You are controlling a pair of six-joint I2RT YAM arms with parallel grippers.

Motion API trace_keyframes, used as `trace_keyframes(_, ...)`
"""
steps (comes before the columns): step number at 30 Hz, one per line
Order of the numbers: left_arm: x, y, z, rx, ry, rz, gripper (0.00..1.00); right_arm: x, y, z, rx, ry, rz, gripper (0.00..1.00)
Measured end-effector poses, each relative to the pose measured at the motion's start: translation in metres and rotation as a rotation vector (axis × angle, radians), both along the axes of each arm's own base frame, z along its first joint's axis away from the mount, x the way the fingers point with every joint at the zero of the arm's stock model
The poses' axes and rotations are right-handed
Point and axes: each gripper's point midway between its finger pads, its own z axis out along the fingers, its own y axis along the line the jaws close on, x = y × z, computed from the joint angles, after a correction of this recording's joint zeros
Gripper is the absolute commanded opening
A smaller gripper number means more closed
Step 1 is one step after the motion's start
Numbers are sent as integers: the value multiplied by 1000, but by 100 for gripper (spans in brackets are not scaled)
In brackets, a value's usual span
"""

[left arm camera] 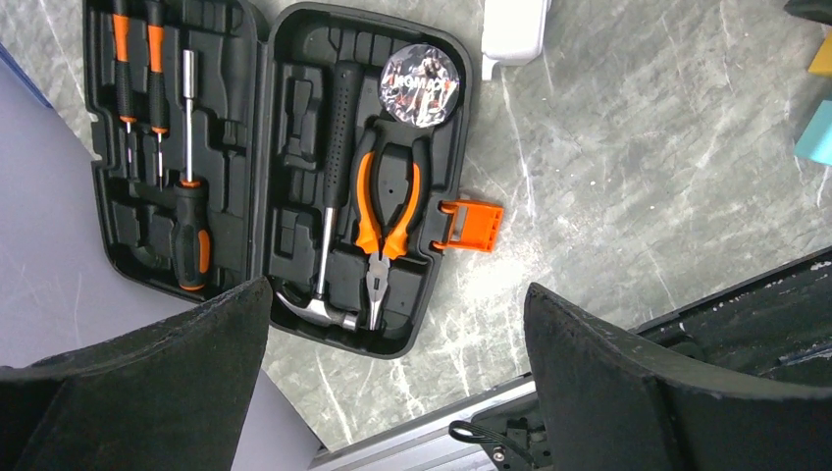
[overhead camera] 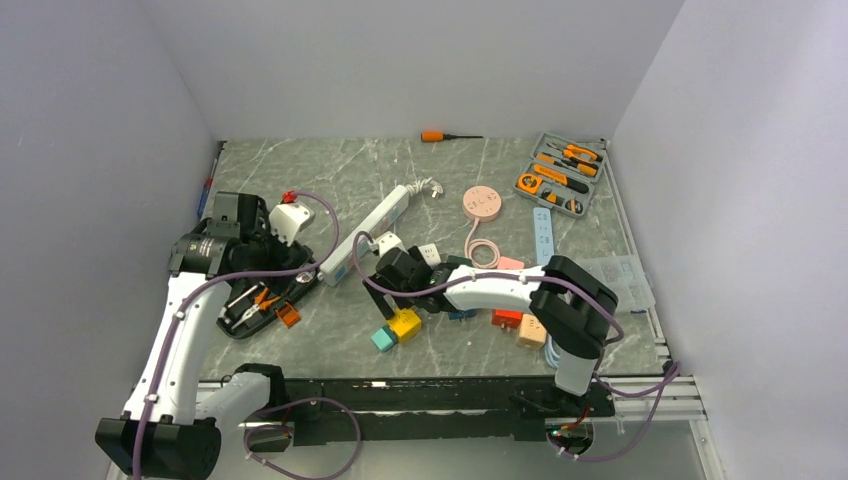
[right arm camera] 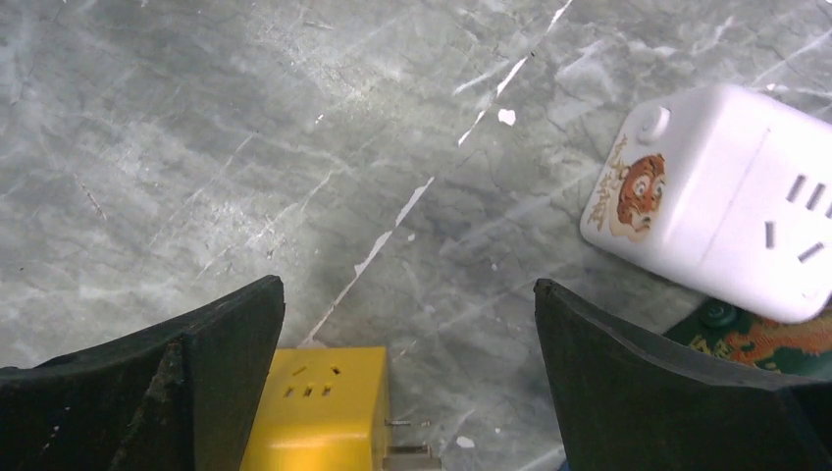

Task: Pull the plug off the socket
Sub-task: Remove the plug from the socket.

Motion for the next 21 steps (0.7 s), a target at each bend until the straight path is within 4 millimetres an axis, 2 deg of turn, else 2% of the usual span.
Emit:
trace_keyframes(8,-3,0,-9,1,32,-2,99,-2,-8,25,55,-24,-62,99)
trace_keyframes(12,-5,-1,-10,-3,39,-6,99,-8,-20,38,88,-28,-97,97)
trace_keyframes(16,-6,-3,-12,-11,45,-13,100,-18,-38,40,103,-11,-132,92)
trace_keyframes(21,-13,-4,-23,-13,83,-22,99,-30,-56,36,114,21,-177,88)
